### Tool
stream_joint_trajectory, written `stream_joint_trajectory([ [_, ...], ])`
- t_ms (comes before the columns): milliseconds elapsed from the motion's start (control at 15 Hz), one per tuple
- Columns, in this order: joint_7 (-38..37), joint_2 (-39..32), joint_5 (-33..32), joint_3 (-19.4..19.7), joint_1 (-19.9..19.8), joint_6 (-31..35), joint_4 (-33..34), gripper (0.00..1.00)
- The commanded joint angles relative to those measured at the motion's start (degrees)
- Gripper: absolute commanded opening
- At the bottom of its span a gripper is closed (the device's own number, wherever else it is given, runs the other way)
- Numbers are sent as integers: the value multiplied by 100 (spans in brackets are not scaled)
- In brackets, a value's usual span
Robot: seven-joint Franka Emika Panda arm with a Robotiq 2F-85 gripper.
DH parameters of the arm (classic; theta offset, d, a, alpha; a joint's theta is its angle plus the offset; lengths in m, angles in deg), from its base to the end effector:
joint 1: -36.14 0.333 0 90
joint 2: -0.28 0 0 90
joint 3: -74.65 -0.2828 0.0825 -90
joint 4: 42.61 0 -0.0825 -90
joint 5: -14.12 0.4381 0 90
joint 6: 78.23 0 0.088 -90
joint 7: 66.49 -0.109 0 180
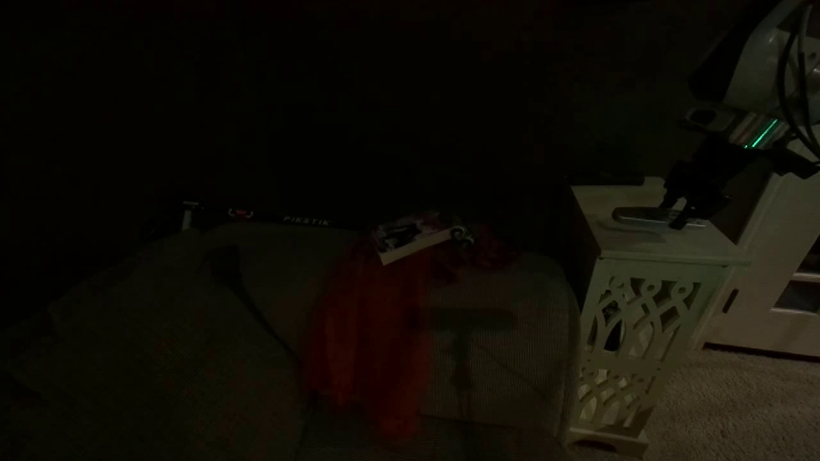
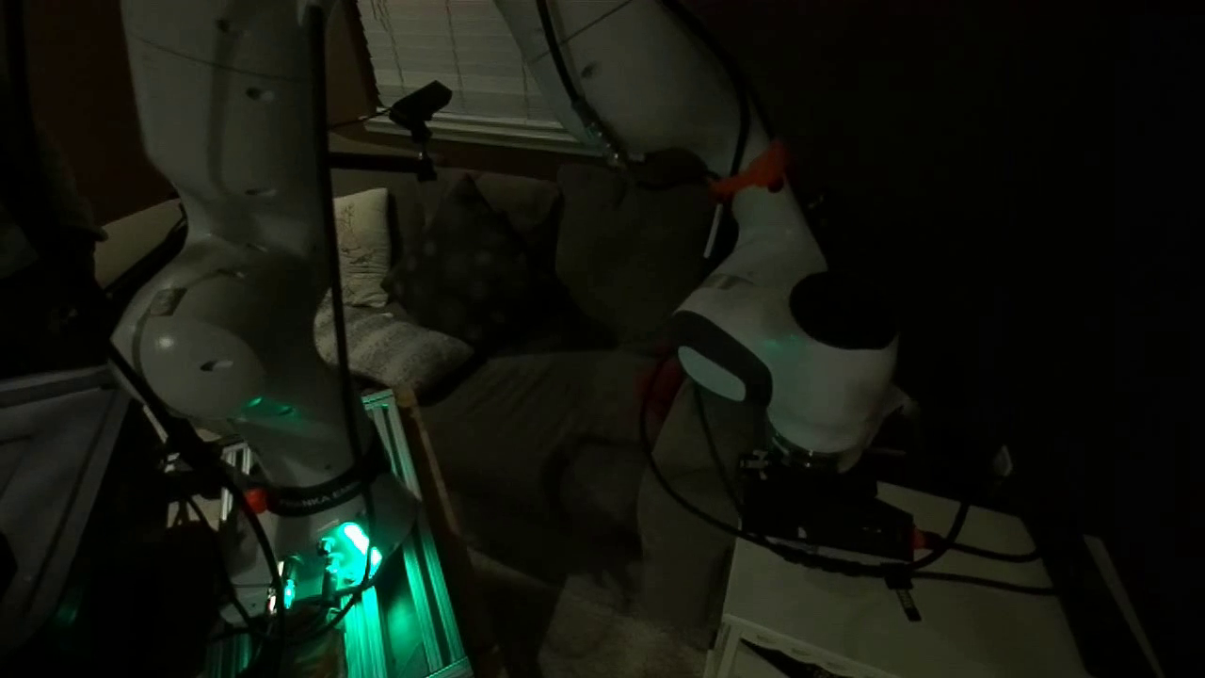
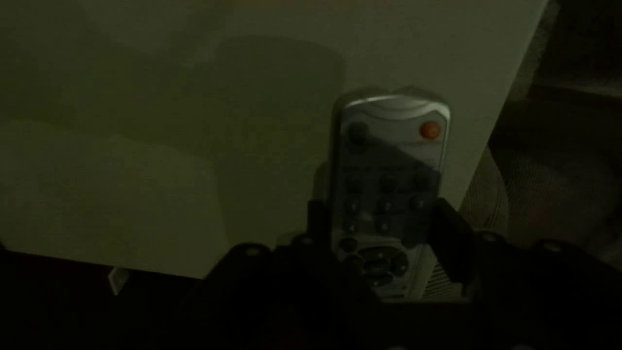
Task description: Move the remote to the front of the table
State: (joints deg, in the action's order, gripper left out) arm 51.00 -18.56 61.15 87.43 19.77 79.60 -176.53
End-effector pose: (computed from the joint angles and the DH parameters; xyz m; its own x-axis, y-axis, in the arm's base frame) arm 0.4452 -0.2924 0.1223 0.6547 0.7119 0.2541 0.7032 -0.6969 0.1406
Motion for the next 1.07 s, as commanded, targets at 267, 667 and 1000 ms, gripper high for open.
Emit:
stream_joint_trajectory([
  [267, -839, 133, -18, 28, 357, 483, -336, 30],
  [667, -959, 56, -6, -15, 543, 668, -399, 30],
  [1000, -1008, -6, -72, 9, 654, 701, -410, 30],
])
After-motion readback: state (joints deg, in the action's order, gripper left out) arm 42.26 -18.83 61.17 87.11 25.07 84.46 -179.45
